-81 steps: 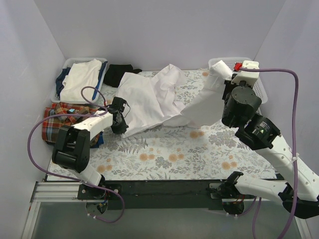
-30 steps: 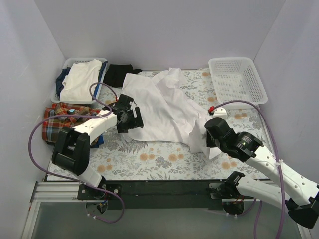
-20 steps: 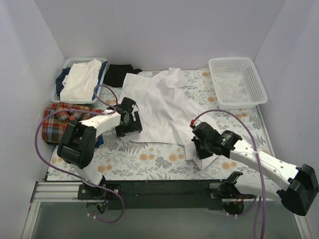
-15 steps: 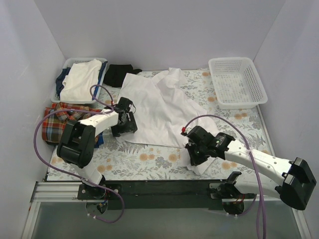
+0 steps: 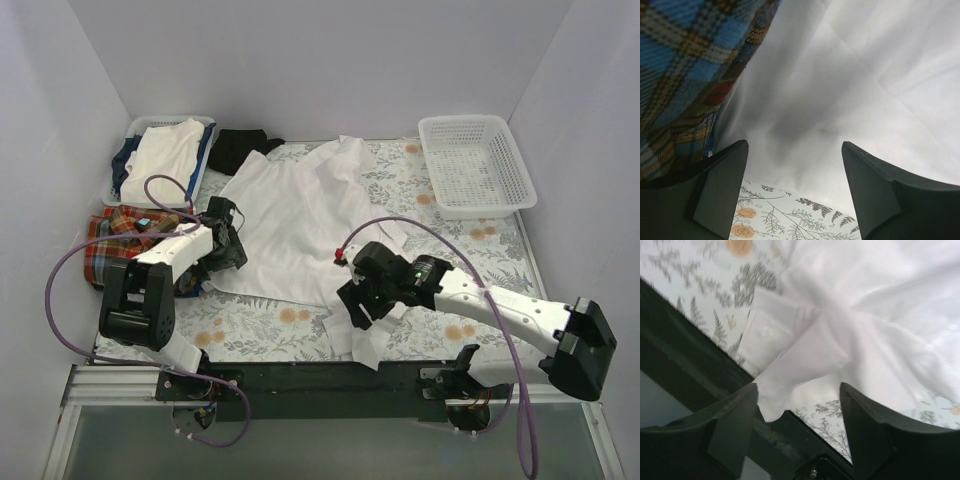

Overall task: Fold and stack the long sleeve shirts
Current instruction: Flatten the shirt out

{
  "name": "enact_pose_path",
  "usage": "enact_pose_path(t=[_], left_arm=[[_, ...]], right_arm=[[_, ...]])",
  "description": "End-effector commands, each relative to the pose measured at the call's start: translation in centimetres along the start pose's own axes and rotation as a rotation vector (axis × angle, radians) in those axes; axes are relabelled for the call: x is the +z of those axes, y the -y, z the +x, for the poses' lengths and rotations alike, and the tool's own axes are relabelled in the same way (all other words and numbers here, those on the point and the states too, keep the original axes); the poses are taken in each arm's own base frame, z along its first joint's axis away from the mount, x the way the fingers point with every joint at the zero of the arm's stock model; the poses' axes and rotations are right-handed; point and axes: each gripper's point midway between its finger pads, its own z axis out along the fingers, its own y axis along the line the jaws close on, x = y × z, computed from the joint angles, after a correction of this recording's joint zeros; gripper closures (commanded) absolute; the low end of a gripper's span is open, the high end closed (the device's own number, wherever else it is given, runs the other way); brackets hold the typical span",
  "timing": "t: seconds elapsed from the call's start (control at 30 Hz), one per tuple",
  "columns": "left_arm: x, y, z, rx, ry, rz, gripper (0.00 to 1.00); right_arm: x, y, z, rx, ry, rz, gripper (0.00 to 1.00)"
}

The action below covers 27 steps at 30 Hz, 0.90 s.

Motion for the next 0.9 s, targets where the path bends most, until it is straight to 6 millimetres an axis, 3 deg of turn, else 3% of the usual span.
enact_pose_path(t=[0.0,0.13,0.17,0.27,0.37,0.47,0.6,0.73,0.87], left_arm=[[-2.9,1.1,-2.3,0.004,0.088,0.094,0.23],[-4.2,2.1,-3.6,0.022,0.12,0.148,0.22],[-4.3,2.3,-3.8,0.022,0.124,0.157,0.22],[-4.6,3.1,-4.1,0.019,0.128,0.199,0.23],[-4.7,3.8,-4.1,0.021,0.123,0.229,0.23],[-4.5,4.4,-4.2,0.018,0.116,0.251,0.23],[-4.5,5.1,-4.2,0.02,0.109,0.27,0.23],[-4.4,5.3,-4.1,0.027,0.104,0.272,0.23],[-4.1,5.2,-3.9,0.037,0.098,0.267,0.22]], right_arm=[[-6.4,5.0,-6.5,0.109,0.327,0.271,0.18],[-8.4,10.4,-7.4,0.272,0.396,0.462,0.14],[-8.1,12.5,-7.4,0.331,0.379,0.514,0.14],[-7.1,16.3,-7.7,0.464,0.339,0.598,0.2],[-5.0,19.3,-7.7,0.556,0.257,0.634,0.28],[-3.7,20.8,-9.3,0.597,0.245,0.641,0.38],[-3.5,22.8,-11.8,0.621,0.266,0.693,0.5],[-2.8,24.3,-12.0,0.659,0.243,0.737,0.52],[-1.2,25.5,-10.6,0.689,0.175,0.757,0.48]])
